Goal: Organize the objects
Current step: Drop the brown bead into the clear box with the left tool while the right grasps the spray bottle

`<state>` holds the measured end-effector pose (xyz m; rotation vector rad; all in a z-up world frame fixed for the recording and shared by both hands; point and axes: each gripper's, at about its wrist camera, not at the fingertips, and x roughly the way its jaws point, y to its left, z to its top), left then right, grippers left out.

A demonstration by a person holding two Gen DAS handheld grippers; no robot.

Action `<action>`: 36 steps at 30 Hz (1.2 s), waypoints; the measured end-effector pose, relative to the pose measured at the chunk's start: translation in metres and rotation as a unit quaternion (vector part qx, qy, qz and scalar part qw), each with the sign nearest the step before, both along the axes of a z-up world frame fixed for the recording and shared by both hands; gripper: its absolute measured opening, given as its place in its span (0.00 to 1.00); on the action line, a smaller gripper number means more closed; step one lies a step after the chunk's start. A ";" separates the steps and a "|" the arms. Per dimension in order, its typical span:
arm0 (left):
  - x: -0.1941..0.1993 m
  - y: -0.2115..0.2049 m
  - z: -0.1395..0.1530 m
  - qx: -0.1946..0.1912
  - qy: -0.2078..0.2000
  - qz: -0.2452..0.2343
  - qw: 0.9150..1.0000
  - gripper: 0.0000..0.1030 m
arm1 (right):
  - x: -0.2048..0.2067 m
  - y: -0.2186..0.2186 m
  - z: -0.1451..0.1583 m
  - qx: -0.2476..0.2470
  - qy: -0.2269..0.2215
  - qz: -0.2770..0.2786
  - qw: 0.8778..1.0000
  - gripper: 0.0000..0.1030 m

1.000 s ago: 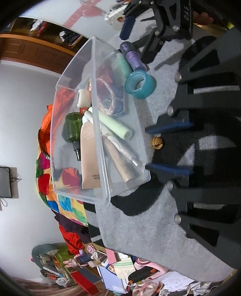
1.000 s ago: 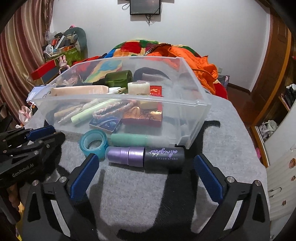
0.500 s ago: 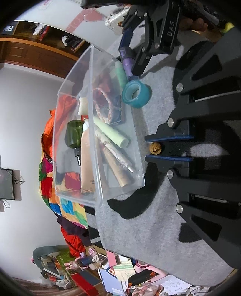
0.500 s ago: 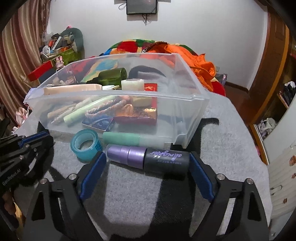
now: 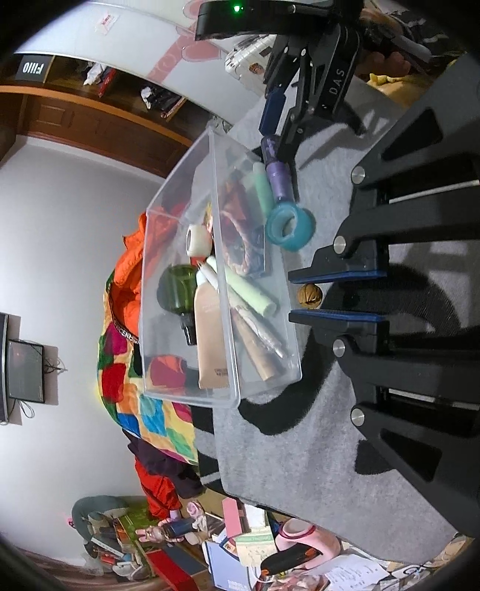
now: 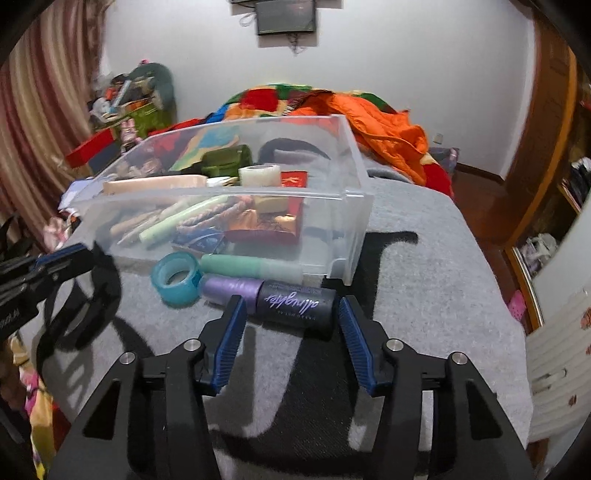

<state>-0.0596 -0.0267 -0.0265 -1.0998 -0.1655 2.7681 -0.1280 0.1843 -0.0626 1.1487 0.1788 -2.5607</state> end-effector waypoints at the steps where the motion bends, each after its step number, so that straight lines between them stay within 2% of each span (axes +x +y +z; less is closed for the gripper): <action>1: 0.001 0.002 0.001 -0.003 0.002 -0.002 1.000 0.12 | 0.000 0.000 0.002 0.003 0.004 0.004 1.000 0.69; 3: 0.001 0.005 0.004 -0.007 0.005 -0.006 1.000 0.12 | 0.000 0.001 0.007 0.012 0.024 0.002 1.000 0.78; 5: -0.001 0.006 0.006 -0.009 0.007 -0.007 1.000 0.12 | -0.004 0.000 0.010 0.017 0.035 0.006 0.999 0.78; 9: -0.009 0.006 0.017 -0.008 0.016 -0.006 1.000 0.12 | -0.018 -0.007 0.003 0.020 0.017 0.025 0.999 0.78; 11: -0.013 0.005 0.025 -0.013 0.025 -0.005 1.000 0.12 | -0.019 -0.007 -0.002 0.012 0.000 0.041 0.999 0.74; 13: -0.021 0.003 0.031 -0.018 0.030 -0.003 0.999 0.12 | -0.015 -0.008 -0.007 0.004 -0.013 0.063 0.998 0.64; 15: -0.028 0.000 0.037 -0.015 0.031 -0.005 0.999 0.12 | -0.008 -0.008 -0.011 0.007 -0.016 0.079 0.997 0.59; 19: -0.042 -0.001 0.044 -0.022 0.035 -0.002 0.999 0.12 | 0.004 -0.001 -0.012 -0.005 -0.032 0.107 0.994 0.40; 24: -0.067 -0.002 0.040 -0.010 0.016 -0.003 1.000 0.12 | 0.005 0.001 -0.011 -0.003 -0.030 0.124 0.992 0.40; 26: -0.076 -0.001 0.037 -0.018 0.009 0.001 1.000 0.12 | 0.001 -0.004 -0.010 0.012 -0.023 0.128 0.991 0.46; 28: -0.085 0.001 0.034 -0.028 0.002 0.004 1.000 0.12 | -0.004 -0.008 -0.010 0.019 -0.019 0.135 0.991 0.55; 32: -0.102 0.003 0.027 -0.038 -0.012 0.005 0.999 0.12 | -0.010 -0.019 -0.011 0.023 -0.020 0.159 0.987 0.55; 33: -0.105 0.002 0.025 -0.037 -0.016 0.004 0.999 0.12 | -0.009 -0.021 -0.013 0.027 -0.022 0.165 0.986 0.53; 34: -0.108 0.002 0.022 -0.035 -0.021 0.004 0.999 0.12 | -0.008 -0.024 -0.014 0.030 -0.021 0.169 0.985 0.45; 36: -0.109 0.002 0.019 -0.030 -0.025 0.003 0.999 0.12 | -0.004 -0.027 -0.016 0.043 -0.015 0.172 0.984 0.35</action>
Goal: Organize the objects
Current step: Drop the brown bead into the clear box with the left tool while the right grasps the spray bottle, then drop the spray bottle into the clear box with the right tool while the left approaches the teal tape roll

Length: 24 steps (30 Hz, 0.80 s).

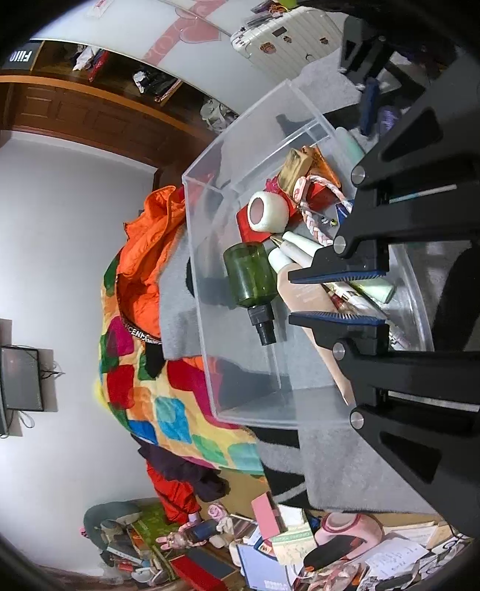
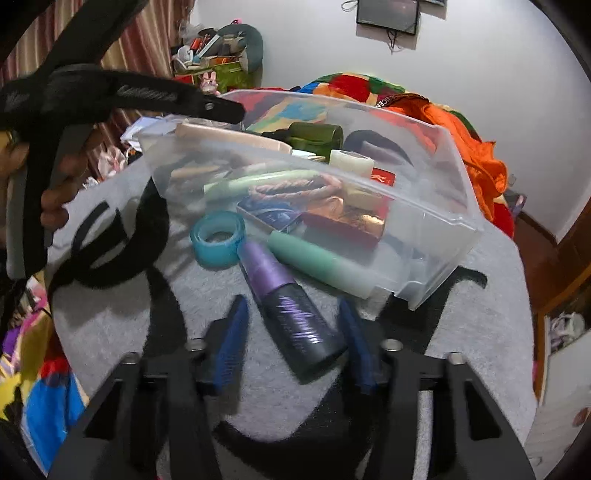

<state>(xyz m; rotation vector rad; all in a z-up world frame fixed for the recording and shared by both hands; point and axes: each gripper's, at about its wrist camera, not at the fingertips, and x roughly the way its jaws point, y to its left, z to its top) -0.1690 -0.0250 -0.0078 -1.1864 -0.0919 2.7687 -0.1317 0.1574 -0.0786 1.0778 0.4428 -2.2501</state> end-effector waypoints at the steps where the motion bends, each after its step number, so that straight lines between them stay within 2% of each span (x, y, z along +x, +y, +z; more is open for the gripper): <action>1: -0.001 0.000 -0.001 0.001 -0.001 -0.001 1.000 0.12 | 0.002 0.001 0.000 -0.002 0.000 0.001 1.000 0.33; 2: -0.001 0.001 -0.002 0.002 -0.002 -0.002 1.000 0.12 | 0.004 0.003 0.000 -0.010 -0.001 -0.001 1.000 0.32; 4: 0.000 0.003 -0.004 0.001 -0.005 -0.004 1.000 0.12 | 0.007 0.008 0.001 -0.026 -0.012 -0.003 1.000 0.23; 9: 0.011 0.009 -0.001 0.000 0.001 -0.012 1.000 0.13 | 0.013 0.022 0.006 -0.043 -0.010 -0.029 0.999 0.23; 14: 0.029 0.016 0.010 -0.006 0.024 -0.019 1.000 0.33 | 0.019 0.036 0.023 -0.069 0.003 -0.051 0.996 0.23; 19: 0.046 0.022 0.018 0.000 0.038 -0.027 0.999 0.46 | 0.018 0.044 0.047 -0.095 0.027 -0.069 0.993 0.23; 24: 0.056 0.029 0.017 -0.002 0.042 -0.034 0.999 0.50 | 0.006 0.045 0.063 -0.108 0.047 -0.086 0.989 0.23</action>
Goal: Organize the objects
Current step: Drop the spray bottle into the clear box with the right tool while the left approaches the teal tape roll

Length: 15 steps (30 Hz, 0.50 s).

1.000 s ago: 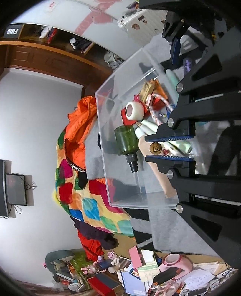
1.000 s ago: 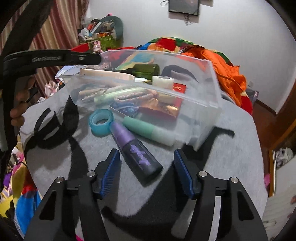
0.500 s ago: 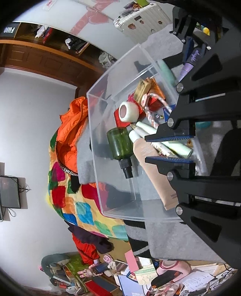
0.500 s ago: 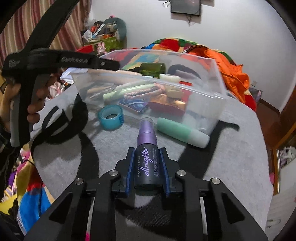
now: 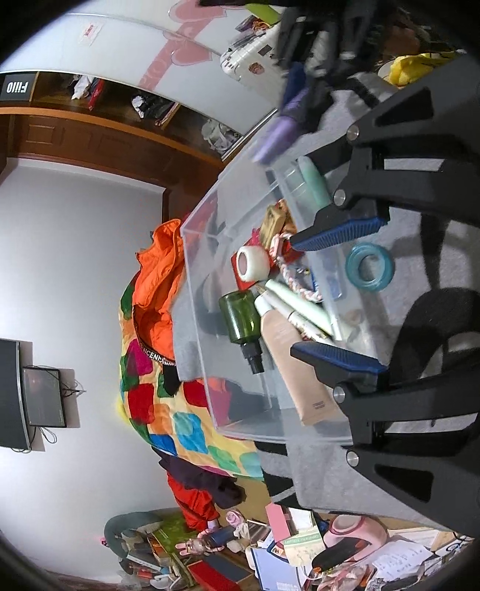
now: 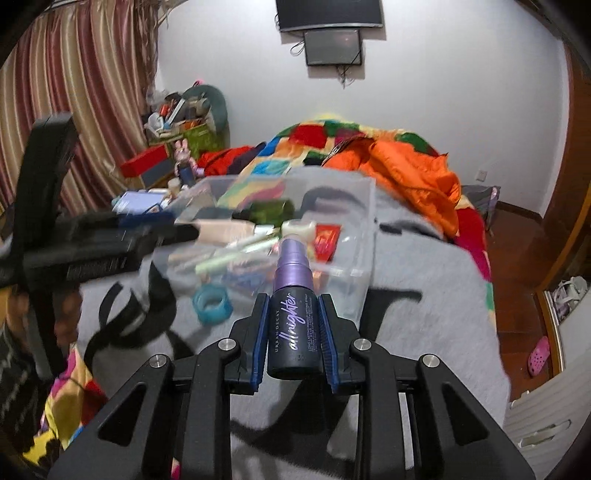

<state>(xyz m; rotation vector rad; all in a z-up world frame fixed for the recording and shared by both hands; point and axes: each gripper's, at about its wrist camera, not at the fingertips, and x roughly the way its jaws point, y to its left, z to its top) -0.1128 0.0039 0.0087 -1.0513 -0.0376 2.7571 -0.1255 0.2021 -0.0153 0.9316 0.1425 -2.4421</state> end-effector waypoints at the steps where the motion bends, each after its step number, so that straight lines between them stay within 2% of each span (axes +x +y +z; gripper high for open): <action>1: 0.002 0.001 -0.001 0.001 -0.001 -0.003 1.000 0.51 | -0.005 -0.001 0.003 -0.003 0.002 -0.005 1.000 0.23; 7: 0.015 0.008 -0.007 -0.013 0.006 -0.005 1.000 0.60 | -0.029 -0.006 0.015 -0.020 0.006 -0.018 1.000 0.23; 15: 0.024 0.010 -0.022 0.001 -0.009 -0.012 1.000 0.62 | -0.059 -0.022 0.019 -0.011 0.008 -0.039 0.999 0.23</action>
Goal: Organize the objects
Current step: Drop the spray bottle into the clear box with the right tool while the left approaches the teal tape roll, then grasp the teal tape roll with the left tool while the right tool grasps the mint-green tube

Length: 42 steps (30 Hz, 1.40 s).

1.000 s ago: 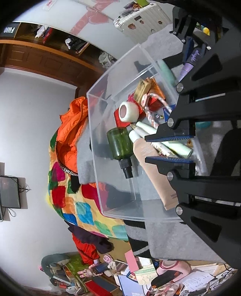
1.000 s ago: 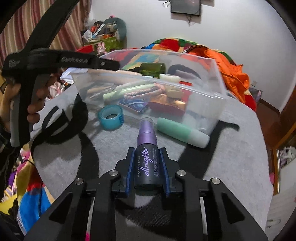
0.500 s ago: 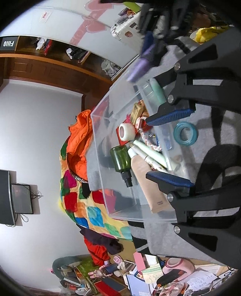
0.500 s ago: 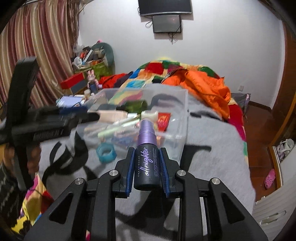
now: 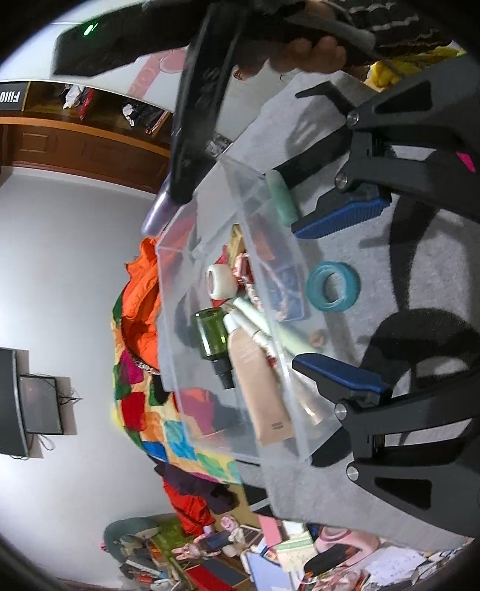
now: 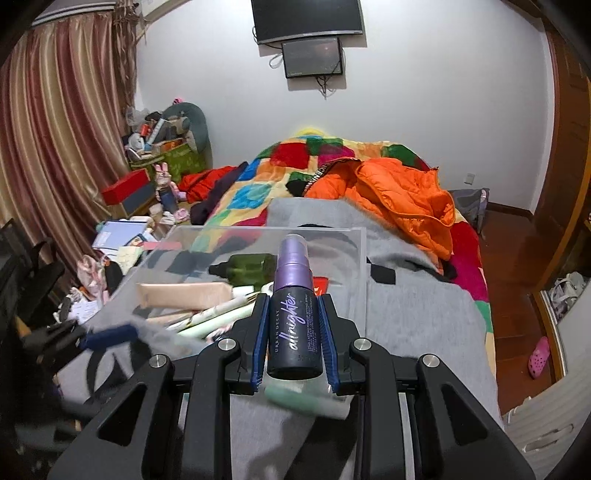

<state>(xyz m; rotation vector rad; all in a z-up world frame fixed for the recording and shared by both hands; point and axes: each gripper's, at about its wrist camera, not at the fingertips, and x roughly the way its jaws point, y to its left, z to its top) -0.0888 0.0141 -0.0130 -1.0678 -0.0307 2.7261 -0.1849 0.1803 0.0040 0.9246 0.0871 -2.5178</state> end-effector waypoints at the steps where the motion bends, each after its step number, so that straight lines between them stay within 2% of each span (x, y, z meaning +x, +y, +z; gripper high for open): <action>1: -0.001 0.000 -0.003 0.002 -0.005 0.000 1.000 0.62 | -0.005 -0.003 -0.003 0.004 -0.004 -0.002 1.000 0.23; 8: -0.015 0.004 -0.030 0.004 -0.045 -0.005 0.999 0.62 | -0.030 -0.015 -0.025 0.019 -0.041 -0.015 0.999 0.23; 16: -0.029 0.010 -0.049 0.014 -0.080 -0.008 0.997 0.62 | -0.035 -0.025 -0.037 0.053 -0.042 -0.022 0.997 0.23; 20: -0.030 0.020 -0.052 0.006 -0.081 -0.005 0.997 0.62 | -0.030 -0.026 -0.038 0.065 -0.041 -0.018 0.997 0.23; 24: -0.028 0.025 -0.053 -0.003 -0.075 0.007 0.997 0.62 | -0.018 -0.021 -0.033 0.065 -0.028 -0.015 0.997 0.35; 27: -0.027 0.019 -0.053 0.021 -0.075 0.023 0.997 0.58 | -0.004 -0.011 -0.025 0.053 -0.013 -0.015 0.998 0.48; 29: -0.028 0.015 -0.054 0.034 -0.074 0.033 0.996 0.54 | 0.009 -0.004 -0.021 0.048 -0.002 -0.014 0.999 0.54; 32: -0.027 0.011 -0.055 0.045 -0.071 0.052 0.995 0.47 | 0.026 0.005 -0.019 0.051 0.009 -0.022 0.998 0.67; 37: -0.022 0.006 -0.055 0.054 -0.068 0.066 0.994 0.39 | 0.042 0.017 -0.032 0.050 -0.008 -0.034 0.998 0.71; 42: -0.016 0.003 -0.053 0.067 -0.068 0.063 0.993 0.39 | 0.031 0.019 -0.058 0.041 -0.064 -0.048 0.996 0.72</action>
